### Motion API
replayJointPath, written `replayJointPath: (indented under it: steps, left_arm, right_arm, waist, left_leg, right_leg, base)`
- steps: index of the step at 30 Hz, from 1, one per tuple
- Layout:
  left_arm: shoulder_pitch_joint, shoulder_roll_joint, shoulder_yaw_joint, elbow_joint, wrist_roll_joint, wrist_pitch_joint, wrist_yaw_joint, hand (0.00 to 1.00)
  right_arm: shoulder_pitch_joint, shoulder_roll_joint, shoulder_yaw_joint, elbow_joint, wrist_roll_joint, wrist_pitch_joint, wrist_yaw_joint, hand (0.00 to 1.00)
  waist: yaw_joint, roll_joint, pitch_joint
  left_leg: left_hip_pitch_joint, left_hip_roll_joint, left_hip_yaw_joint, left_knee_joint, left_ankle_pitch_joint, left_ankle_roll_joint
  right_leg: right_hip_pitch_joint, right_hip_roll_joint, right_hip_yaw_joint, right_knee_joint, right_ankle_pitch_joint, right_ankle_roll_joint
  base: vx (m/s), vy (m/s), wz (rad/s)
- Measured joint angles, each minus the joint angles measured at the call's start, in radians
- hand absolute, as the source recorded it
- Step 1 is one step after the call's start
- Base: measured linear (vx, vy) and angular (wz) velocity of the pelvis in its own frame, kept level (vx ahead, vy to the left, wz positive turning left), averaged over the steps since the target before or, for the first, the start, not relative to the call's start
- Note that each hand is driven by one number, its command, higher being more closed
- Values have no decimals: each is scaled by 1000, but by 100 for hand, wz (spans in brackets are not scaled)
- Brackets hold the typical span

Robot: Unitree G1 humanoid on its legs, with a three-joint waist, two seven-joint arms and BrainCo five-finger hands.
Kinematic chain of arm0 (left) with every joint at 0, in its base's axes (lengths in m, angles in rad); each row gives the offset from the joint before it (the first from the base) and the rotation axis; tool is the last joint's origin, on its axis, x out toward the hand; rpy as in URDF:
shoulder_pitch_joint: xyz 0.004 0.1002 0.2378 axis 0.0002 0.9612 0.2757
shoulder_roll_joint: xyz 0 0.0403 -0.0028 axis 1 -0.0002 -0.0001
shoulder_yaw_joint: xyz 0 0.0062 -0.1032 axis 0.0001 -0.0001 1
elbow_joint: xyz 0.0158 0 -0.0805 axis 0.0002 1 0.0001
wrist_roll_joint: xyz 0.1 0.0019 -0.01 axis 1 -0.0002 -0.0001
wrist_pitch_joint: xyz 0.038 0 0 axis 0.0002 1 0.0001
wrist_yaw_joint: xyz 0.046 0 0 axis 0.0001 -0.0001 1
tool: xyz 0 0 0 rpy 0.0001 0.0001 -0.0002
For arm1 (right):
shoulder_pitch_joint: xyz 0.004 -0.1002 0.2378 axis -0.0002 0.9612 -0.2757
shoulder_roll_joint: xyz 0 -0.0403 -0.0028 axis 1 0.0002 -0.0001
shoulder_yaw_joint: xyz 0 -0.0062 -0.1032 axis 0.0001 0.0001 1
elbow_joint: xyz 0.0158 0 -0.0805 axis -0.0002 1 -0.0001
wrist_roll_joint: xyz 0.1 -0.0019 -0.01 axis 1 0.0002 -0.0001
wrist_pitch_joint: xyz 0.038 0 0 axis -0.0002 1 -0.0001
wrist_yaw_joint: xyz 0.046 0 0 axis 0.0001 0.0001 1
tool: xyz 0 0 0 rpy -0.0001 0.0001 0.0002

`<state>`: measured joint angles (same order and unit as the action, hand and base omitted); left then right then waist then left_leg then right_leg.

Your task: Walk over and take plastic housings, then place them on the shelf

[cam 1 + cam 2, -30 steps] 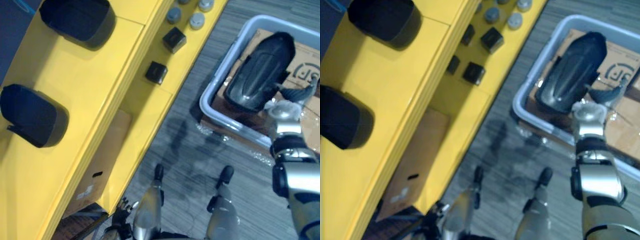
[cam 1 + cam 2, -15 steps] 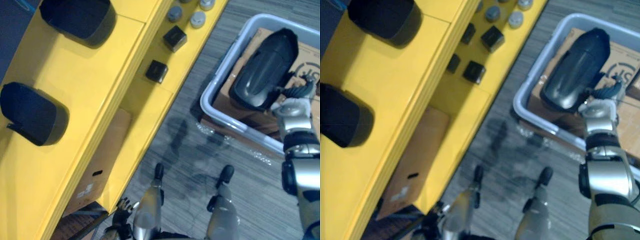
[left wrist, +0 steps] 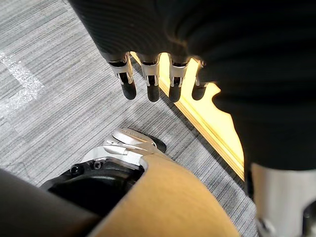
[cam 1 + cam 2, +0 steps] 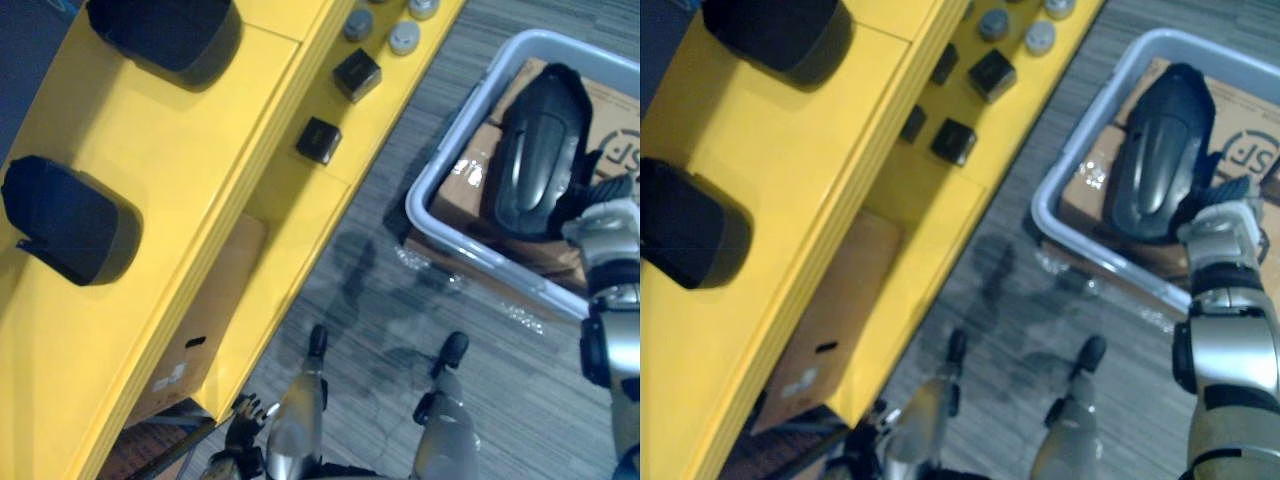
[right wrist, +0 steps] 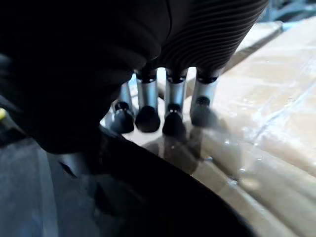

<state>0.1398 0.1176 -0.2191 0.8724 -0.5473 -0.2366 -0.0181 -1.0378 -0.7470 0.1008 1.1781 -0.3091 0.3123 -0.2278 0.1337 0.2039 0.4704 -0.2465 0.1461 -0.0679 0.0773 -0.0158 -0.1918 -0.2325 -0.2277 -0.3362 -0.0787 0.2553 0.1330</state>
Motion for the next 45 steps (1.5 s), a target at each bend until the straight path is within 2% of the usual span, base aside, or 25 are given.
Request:
replayJointPath:
  steps: [5, 8, 12, 16, 18, 25, 30, 32, 37, 39, 40, 42, 45]
  left_arm:
    - [11, 11, 0, -32, -1, -4, 4, 0]
    - [12, 20, 3, -46, -2, -25, 14, 0]
    - [11, 36, 18, -122, -6, -75, 18, 0]
    - [1, 28, -1, -244, -46, -111, 39, 0]
    - [-19, 22, -52, -306, -70, -124, 47, 0]
    - [-24, 24, -84, -364, -76, -122, 125, 0]
    - [-35, 34, -132, -457, 6, -120, 155, 0]
    - [-62, 45, -157, -523, 17, -109, 152, 0]
    - [-139, 100, -194, -705, 23, -27, 89, 0]
    - [-187, 121, -202, -775, 38, 54, 46, 0]
    - [-203, 124, -205, -792, 39, 75, 37, 0]
    - [-295, 157, -232, -837, 55, 153, 13, 0]
    - [-419, 189, -232, -845, 55, 228, -5, 0]
  right_arm:
    - [-12, -5, -2, 12, -23, -4, 0, 100]
    - [-11, -17, -7, 21, -20, -10, -42, 100]
    - [-8, -45, -10, 5, -16, -53, -110, 100]
    - [34, -49, -12, -83, 3, -85, -173, 100]
    - [77, -49, -21, -124, 16, -103, -193, 100]
    - [148, -49, -43, -187, 22, -140, -230, 100]
    - [194, -49, -45, -293, 22, -173, -238, 100]
    - [218, -48, -44, -325, 22, -185, -255, 100]
    - [273, -7, -44, -388, 21, -197, -311, 100]
    - [280, 36, -43, -409, 20, -200, -325, 100]
    - [282, 43, -42, -416, 20, -200, -328, 100]
    - [287, 61, -33, -439, 18, -201, -342, 100]
    - [285, 83, -27, -480, -7, -200, -343, 100]
  waist:
    - [-1, -17, 12]
    - [-8, -35, 24]
    - [-21, -69, 45]
    - [-43, -82, 50]
    - [-54, -87, 51]
    - [-83, -116, 49]
    - [-95, -119, 48]
    - [-94, -121, 47]
    - [-105, -134, 24]
    - [-123, -139, 7]
    - [-125, -139, 4]
    - [-128, -138, -12]
    - [-145, -141, -23]
  left_leg:
    - [0, 1, 0, -1, 1, -1]
    - [1, 2, 1, -2, 2, -1]
    - [8, 6, 12, -1, 2, -2]
    - [22, 7, 26, 0, -2, -2]
    - [30, 11, 35, 1, -5, -4]
    - [61, 39, 76, 4, -18, -12]
    - [74, 49, 96, 9, -25, -16]
    - [73, 50, 97, 14, -28, -16]
    - [72, 50, 101, 20, -33, -15]
    - [76, 50, 103, 20, -33, -15]
    - [76, 50, 104, 20, -33, -15]
    - [81, 50, 108, 20, -33, -15]
    - [98, 50, 115, 20, -33, -15]
  right_leg:
    - [0, 1, 0, 0, 0, 0]
    - [0, 2, 2, 0, 0, 0]
    - [0, 6, 11, 0, 1, -1]
    - [4, 8, 28, 0, 2, -2]
    - [6, 12, 38, 0, 3, -3]
    - [7, 39, 75, 0, -1, -13]
    - [7, 50, 94, 0, -1, -17]
    - [7, 50, 95, 0, 0, -18]
    - [7, 51, 99, 0, 1, -18]
    - [10, 51, 100, 0, 1, -18]
    - [10, 51, 101, 0, 1, -18]
    - [11, 51, 106, 0, 2, -20]
    - [24, 52, 112, 0, 2, -20]
  base:
    - [0, 0, 0]
    - [0, 0, 0]
    - [10, -5, -6]
    - [5, 1, -10]
    - [-1, -6, -13]
    - [-6, -21, -19]
    - [0, -10, -12]
    - [2, -2, -4]
    - [4, 1, -1]
    - [0, 0, 0]
    - [0, 0, 0]
    - [-15, -3, -5]
    - [-28, 1, -6]
